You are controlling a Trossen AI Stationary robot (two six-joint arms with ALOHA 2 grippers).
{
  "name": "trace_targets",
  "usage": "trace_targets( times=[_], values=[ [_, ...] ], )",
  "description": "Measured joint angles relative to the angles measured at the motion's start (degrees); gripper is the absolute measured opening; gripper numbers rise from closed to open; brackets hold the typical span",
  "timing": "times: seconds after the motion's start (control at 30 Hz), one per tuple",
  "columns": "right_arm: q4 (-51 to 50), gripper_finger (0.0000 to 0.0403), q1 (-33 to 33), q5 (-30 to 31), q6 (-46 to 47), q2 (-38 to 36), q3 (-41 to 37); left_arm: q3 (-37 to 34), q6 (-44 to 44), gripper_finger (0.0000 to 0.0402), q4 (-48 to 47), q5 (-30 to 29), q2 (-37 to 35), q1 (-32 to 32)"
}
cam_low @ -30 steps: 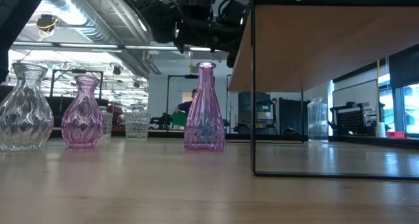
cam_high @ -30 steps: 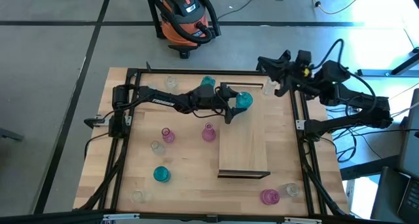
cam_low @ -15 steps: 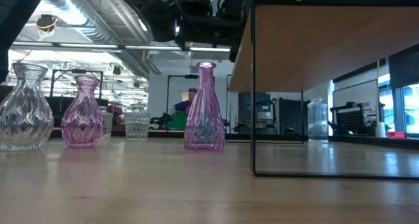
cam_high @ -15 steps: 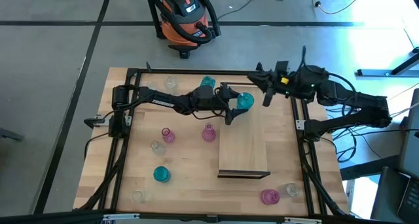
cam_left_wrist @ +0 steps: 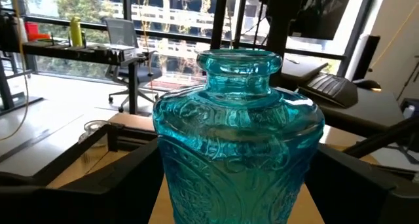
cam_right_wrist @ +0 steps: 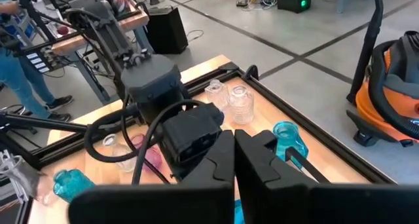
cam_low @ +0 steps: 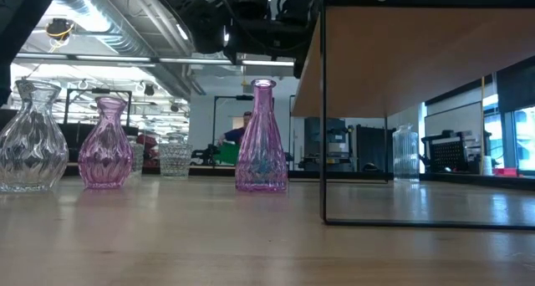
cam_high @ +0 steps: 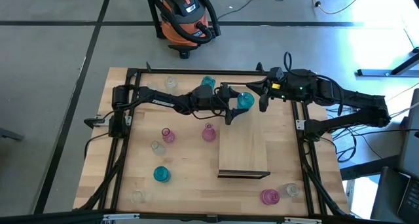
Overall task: Sort vases onto shelf
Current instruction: Put the blue vase on the shelf
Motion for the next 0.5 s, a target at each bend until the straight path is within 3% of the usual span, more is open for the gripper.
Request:
trace_targets(
  times=[0.5],
  values=[
    [0.2,0.0001,0.0,0.0,0.0,2.0,0.0,0.0,0.8,0.0328,-0.2,-0.9,3.0,1.3]
  ],
)
